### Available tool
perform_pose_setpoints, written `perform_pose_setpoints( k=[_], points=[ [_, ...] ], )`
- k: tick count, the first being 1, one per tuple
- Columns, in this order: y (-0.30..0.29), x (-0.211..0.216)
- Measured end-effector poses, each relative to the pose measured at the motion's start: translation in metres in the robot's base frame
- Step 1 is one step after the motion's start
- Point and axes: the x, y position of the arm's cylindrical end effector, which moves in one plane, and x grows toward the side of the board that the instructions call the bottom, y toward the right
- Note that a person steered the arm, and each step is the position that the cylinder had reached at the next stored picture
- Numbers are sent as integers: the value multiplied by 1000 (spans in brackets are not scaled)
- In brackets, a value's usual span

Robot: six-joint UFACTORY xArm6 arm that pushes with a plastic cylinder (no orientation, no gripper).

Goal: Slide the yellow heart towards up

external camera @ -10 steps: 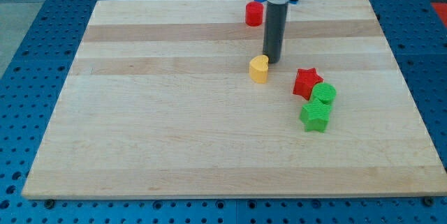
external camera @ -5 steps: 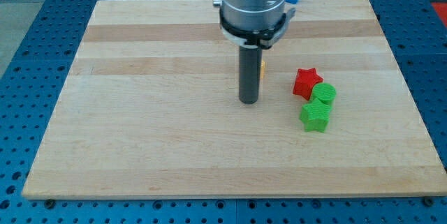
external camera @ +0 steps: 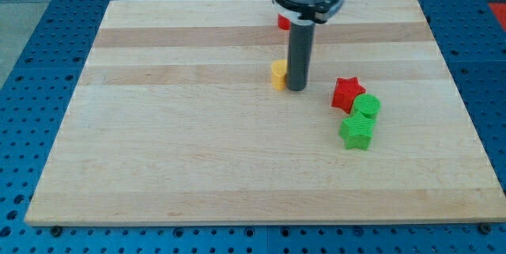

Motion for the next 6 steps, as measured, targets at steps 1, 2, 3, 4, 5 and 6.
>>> perform_pose_setpoints(
  k=[1, 2, 3, 4, 5, 6],
  points=[
    [-9, -7],
    [-9, -7],
    [-14, -7],
    [-15, -7],
    [-13, -2],
    [-60, 37]
  ],
)
